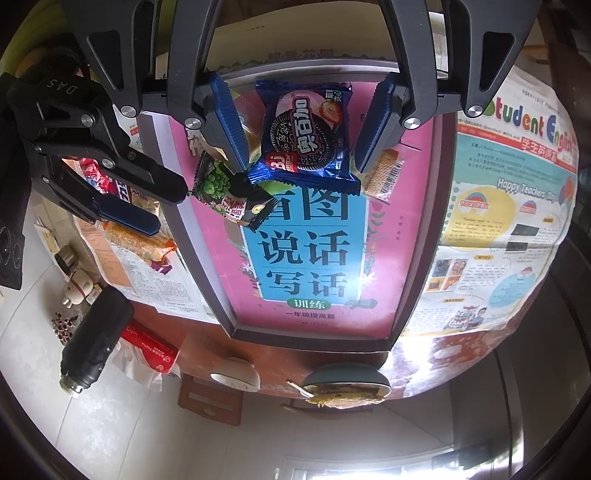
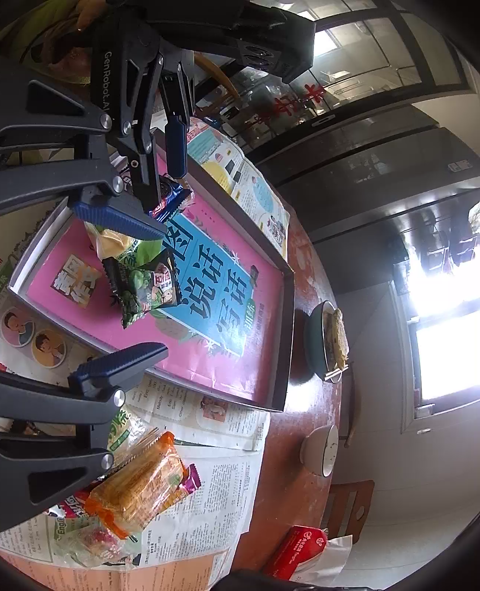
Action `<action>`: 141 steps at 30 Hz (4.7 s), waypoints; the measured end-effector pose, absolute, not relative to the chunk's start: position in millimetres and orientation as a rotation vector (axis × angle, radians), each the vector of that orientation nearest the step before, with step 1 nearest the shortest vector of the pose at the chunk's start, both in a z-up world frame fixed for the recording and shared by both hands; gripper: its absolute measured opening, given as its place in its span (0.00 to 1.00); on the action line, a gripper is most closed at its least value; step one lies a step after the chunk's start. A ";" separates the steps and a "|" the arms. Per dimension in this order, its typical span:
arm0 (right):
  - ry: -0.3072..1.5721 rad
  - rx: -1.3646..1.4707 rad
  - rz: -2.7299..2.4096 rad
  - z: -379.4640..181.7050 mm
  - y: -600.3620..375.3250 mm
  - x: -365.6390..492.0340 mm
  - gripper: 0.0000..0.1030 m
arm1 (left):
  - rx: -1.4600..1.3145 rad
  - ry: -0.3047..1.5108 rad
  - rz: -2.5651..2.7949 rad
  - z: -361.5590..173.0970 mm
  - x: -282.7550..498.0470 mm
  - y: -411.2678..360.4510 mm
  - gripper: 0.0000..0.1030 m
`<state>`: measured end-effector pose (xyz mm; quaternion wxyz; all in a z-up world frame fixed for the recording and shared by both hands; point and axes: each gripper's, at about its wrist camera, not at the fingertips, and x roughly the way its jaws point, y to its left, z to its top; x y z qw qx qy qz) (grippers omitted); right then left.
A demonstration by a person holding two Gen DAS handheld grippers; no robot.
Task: Organize snacks
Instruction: 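Lower the blue cookie pack into the tray and open the left gripper, then move both open grippers back toward the remaining snacks, then grasp the green-label pastry pack with the left gripper while the right grasps the clear bagged round pastry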
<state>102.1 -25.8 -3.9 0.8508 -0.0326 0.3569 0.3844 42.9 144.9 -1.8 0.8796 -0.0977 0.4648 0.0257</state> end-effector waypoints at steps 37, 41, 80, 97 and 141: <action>0.680 -0.031 0.728 14.0 -57.1 94.3 0.71 | -0.180 0.921 0.038 14.7 43.5 128.8 0.73; 0.670 -0.023 0.715 17.1 -63.7 94.8 0.71 | -0.176 0.920 0.032 16.3 45.5 126.3 0.73; 0.578 0.099 0.516 41.1 -154.8 92.6 0.72 | -0.092 0.891 -0.117 45.2 75.8 73.3 0.73; 0.591 0.132 0.381 30.4 -205.7 101.2 0.75 | -0.037 0.947 -0.204 32.1 102.4 27.5 0.73; 0.794 -0.234 0.375 -47.1 -179.1 159.1 0.75 | 0.030 1.174 -0.315 -25.7 152.1 -23.8 0.64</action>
